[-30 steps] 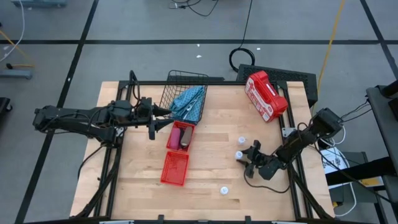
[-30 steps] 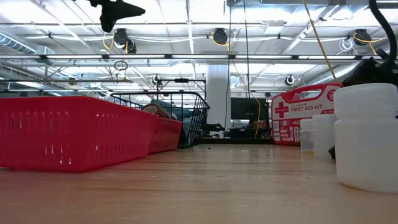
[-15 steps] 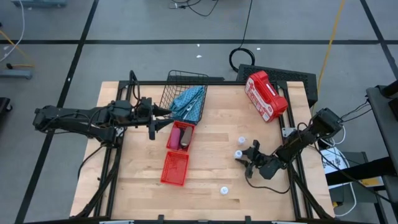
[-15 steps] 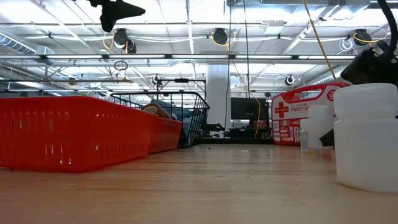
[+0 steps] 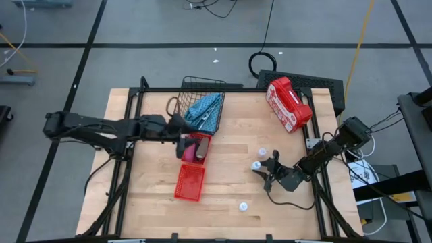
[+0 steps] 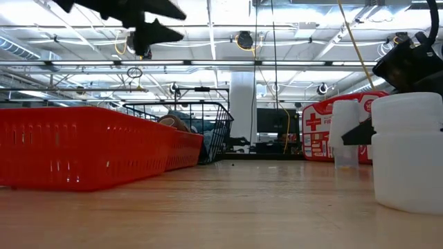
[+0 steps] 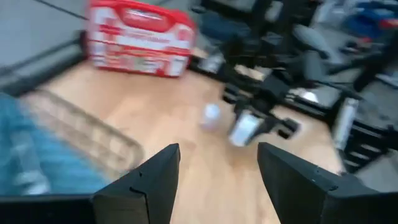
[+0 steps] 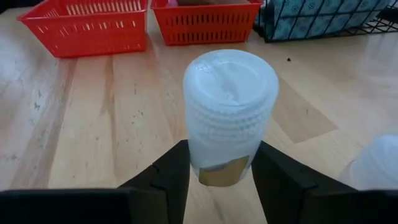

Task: Pick & place medical supplies in basket/bin
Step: Put the top white pill bottle into the bottom red bin

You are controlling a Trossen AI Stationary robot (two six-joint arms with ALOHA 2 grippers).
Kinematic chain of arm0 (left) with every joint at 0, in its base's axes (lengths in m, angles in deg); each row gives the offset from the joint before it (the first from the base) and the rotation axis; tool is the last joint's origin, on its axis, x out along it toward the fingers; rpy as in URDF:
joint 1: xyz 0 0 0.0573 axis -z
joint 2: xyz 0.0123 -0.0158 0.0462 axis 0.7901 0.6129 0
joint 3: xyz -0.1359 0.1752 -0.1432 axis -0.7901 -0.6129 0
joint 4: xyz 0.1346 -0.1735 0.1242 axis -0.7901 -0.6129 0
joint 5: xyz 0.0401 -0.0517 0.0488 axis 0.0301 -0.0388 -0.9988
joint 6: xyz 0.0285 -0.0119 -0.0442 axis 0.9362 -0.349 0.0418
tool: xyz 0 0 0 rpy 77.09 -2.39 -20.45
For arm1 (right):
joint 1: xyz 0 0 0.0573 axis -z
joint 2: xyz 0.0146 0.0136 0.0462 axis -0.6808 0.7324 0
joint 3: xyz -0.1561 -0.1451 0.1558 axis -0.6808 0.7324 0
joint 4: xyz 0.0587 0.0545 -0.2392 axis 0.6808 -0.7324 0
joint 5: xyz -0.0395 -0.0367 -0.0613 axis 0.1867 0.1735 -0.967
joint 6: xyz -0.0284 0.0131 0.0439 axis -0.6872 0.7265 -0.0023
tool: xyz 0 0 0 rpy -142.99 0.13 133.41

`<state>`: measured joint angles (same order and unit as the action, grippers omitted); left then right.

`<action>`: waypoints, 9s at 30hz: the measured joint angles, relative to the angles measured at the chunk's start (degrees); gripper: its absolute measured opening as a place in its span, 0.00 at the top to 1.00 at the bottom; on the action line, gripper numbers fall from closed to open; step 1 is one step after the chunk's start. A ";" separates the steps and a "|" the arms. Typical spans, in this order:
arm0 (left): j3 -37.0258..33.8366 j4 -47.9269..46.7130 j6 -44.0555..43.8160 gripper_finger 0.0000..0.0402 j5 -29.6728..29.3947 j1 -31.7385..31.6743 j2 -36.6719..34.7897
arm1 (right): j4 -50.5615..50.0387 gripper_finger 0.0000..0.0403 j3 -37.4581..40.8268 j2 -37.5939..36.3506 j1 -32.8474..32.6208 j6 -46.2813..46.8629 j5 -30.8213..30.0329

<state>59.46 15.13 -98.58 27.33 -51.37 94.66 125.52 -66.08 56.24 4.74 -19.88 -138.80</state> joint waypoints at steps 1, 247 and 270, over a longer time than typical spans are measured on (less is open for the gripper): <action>0.00 2.20 0.00 0.44 2.00 0.22 1.60 | 0.03 0.64 0.00 0.00 0.00 -0.02 0.02; -7.80 -10.69 -35.40 0.61 -29.28 28.83 18.92 | 6.45 0.61 -9.25 -0.02 12.94 -20.17 18.13; -7.78 -11.04 -35.80 0.46 -28.74 28.71 18.92 | 6.46 0.61 -9.25 -0.02 12.94 -20.17 18.13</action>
<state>51.68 4.08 -134.38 -1.41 -22.66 113.58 131.98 -75.32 56.22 17.68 -40.05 -120.66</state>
